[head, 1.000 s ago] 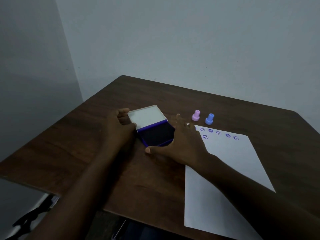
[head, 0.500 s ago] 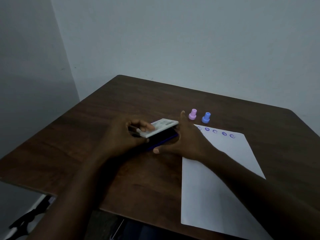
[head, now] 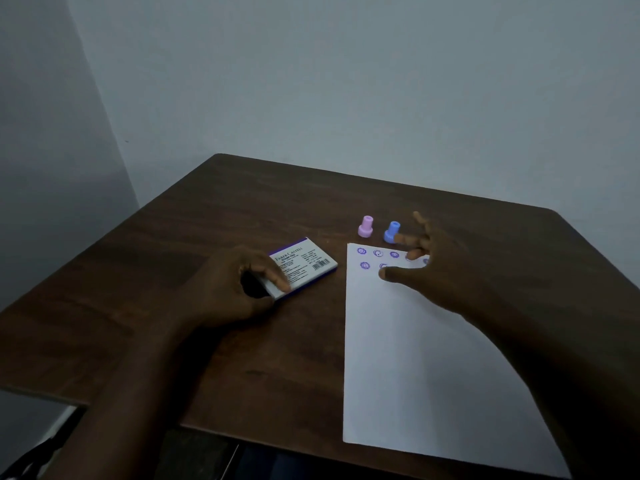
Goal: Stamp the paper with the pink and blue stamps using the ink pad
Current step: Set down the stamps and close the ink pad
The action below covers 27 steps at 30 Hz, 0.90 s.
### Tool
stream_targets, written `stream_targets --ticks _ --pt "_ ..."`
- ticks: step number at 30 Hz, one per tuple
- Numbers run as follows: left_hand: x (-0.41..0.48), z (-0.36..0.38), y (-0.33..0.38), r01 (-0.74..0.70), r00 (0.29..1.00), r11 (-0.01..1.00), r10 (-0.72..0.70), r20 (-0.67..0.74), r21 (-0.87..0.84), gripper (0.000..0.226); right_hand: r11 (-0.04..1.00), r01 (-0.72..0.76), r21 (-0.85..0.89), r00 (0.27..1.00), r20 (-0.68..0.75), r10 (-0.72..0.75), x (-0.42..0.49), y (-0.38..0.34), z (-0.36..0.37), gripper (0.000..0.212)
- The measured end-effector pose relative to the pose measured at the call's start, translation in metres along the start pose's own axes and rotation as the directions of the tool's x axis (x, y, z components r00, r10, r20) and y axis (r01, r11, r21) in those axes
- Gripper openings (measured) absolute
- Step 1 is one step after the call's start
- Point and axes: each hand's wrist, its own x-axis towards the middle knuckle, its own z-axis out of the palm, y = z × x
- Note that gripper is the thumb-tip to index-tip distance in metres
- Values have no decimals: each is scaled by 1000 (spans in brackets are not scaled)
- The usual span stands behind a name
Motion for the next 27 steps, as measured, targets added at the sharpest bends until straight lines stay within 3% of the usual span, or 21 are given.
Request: stream_targets --ticks 6,10,15,22,27 --pt "0 6 8 -15 1000 994 14 11 107 50 999 11 51 999 -34 -9 -17 17 -7 97" --pt "3 8 6 42 998 993 -36 -54 107 37 997 38 62 998 -49 -35 -27 25 -12 86" --pt "3 9 4 105 994 984 -108 11 146 47 999 32 16 997 -71 -31 -31 40 -19 67" --pt "8 16 14 172 985 954 -172 -24 246 76 1000 -27 -9 997 -73 27 -35 53 -30 60" --pt "13 23 26 160 987 921 -148 -61 355 84 997 -54 -51 995 -83 50 -38 56 -33 56"
